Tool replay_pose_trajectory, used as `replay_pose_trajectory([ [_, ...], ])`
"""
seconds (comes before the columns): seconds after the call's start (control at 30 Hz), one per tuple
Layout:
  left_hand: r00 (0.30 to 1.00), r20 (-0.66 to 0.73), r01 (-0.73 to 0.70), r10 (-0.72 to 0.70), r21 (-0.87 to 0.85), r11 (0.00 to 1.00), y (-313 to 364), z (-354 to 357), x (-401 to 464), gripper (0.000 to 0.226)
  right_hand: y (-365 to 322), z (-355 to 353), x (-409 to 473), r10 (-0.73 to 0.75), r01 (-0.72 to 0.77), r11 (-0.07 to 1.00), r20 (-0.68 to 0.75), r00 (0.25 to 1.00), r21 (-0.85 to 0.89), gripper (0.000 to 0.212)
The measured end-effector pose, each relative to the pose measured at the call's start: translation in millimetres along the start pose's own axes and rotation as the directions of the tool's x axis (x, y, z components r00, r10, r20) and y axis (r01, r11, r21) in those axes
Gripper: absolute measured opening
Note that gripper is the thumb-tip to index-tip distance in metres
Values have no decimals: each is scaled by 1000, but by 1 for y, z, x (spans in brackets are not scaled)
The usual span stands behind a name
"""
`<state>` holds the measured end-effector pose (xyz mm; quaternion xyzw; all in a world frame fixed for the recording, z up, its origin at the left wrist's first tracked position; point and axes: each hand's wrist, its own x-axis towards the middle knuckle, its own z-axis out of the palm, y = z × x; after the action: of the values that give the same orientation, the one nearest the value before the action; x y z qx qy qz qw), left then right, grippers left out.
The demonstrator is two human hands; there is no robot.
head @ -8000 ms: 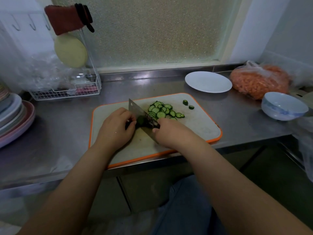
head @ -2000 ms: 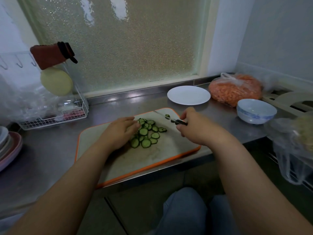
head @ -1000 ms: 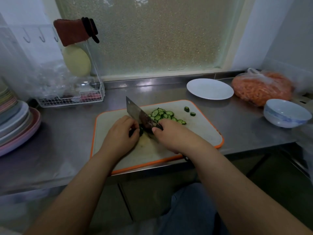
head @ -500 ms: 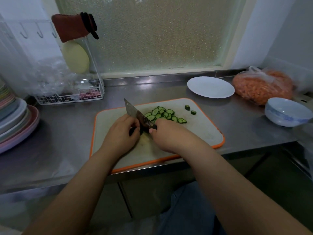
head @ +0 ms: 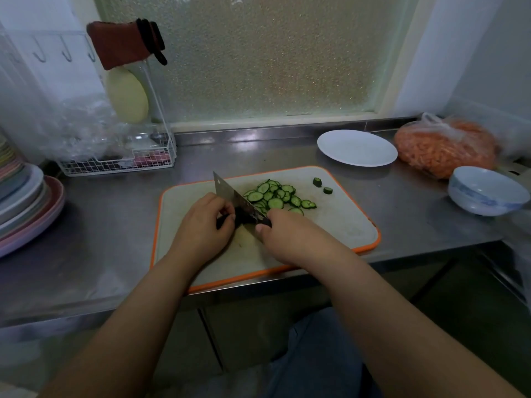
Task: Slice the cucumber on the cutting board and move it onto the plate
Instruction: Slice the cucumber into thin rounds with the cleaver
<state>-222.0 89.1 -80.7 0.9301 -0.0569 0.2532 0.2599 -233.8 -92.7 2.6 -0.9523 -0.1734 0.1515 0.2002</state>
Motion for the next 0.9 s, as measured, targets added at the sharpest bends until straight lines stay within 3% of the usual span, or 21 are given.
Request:
replay_pose_trajectory([
  [0.3,1000,-8,-1,1,-13,1000,0,0,0,5,-6,-13,-17,-52,52,999,-42,998,-2,29],
  [0.67,1000,-15,-15,15,-8,1000,1,0,-2,2,-7,4,10,14,-13,1000,52,999,-7,34],
  [0.8,999,-51,9,-9,-6,1000,2,-2,-6,15,1,-7,12,85,-90,994,67,994,67,37],
  [0.9,999,-39,-5,4,-17,1000,4,-3,-6,12,3,-10,10,70,-72,996,55,996,46,39],
])
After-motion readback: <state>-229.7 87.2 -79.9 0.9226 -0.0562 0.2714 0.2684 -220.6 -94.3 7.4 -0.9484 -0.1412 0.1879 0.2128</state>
